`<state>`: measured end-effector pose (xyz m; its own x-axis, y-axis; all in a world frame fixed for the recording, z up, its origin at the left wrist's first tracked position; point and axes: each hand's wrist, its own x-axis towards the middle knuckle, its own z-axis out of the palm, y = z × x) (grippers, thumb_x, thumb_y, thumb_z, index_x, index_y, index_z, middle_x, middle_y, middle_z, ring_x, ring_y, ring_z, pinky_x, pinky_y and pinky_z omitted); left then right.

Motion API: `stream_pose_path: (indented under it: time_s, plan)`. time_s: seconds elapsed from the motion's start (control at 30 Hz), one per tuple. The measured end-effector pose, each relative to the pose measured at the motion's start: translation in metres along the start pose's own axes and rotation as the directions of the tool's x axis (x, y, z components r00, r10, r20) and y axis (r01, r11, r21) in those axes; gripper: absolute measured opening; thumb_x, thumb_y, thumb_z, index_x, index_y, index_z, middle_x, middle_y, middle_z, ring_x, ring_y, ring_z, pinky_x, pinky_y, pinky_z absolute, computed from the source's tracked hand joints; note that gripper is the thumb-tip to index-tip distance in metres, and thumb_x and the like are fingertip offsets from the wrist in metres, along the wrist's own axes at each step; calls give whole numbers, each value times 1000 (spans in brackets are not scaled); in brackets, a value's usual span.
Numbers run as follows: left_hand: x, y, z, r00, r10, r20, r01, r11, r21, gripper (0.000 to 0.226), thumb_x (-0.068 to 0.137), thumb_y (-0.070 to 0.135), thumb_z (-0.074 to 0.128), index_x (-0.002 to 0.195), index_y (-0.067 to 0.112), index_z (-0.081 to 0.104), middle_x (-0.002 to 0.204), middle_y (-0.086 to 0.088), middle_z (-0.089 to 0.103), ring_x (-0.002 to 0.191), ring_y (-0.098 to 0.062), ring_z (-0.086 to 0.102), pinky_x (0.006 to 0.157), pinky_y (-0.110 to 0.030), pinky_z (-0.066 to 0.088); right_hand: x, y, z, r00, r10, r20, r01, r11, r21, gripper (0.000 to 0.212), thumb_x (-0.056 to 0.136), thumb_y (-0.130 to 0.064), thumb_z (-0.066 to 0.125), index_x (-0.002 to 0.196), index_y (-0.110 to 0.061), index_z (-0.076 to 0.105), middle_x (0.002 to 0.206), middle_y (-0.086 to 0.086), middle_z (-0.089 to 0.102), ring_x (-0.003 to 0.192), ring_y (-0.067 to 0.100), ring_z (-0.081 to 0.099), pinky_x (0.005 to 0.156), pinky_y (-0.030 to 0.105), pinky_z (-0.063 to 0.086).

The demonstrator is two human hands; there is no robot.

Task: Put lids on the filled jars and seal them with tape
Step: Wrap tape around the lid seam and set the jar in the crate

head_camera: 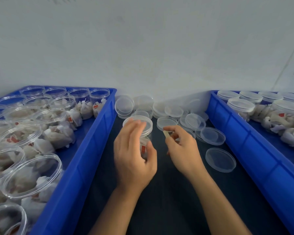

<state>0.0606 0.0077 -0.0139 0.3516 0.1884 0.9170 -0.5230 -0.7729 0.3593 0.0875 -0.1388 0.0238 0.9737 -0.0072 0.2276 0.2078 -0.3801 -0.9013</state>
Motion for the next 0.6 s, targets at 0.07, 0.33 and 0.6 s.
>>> stream_pose_path:
  time_s: [0.07, 0.33, 0.6]
  plan:
    - [0, 1, 1, 997, 71, 22, -72, 993, 89, 40, 87, -2, 70, 125, 5, 73, 131, -7, 70, 137, -29, 60, 111, -55, 47, 0, 0, -1, 1000, -20, -9, 21, 999, 46, 35, 97, -14, 54, 114, -41, 69, 90, -11, 67, 69, 16, 67, 61, 25, 55]
    - [-1, 5, 1, 992, 71, 108, -88, 983, 162, 30, 96, 5, 70, 124, 10, 77, 128, 0, 75, 133, -25, 62, 102, -46, 51, 1, -4, -3, 994, -106, -21, 108, 978, 177, 39, 99, -3, 53, 100, -33, 78, 68, -6, 64, 62, 10, 62, 59, 25, 50]
    - [2, 13, 3, 950, -11, 313, -81, 957, 280, 44, 100, 23, 71, 144, 21, 65, 150, 10, 61, 155, -20, 39, 113, -40, 30, 0, -8, -8, 982, -191, 0, 180, 925, 336, 27, 98, 8, 59, 89, -14, 72, 76, -6, 66, 60, 9, 57, 58, 17, 47]
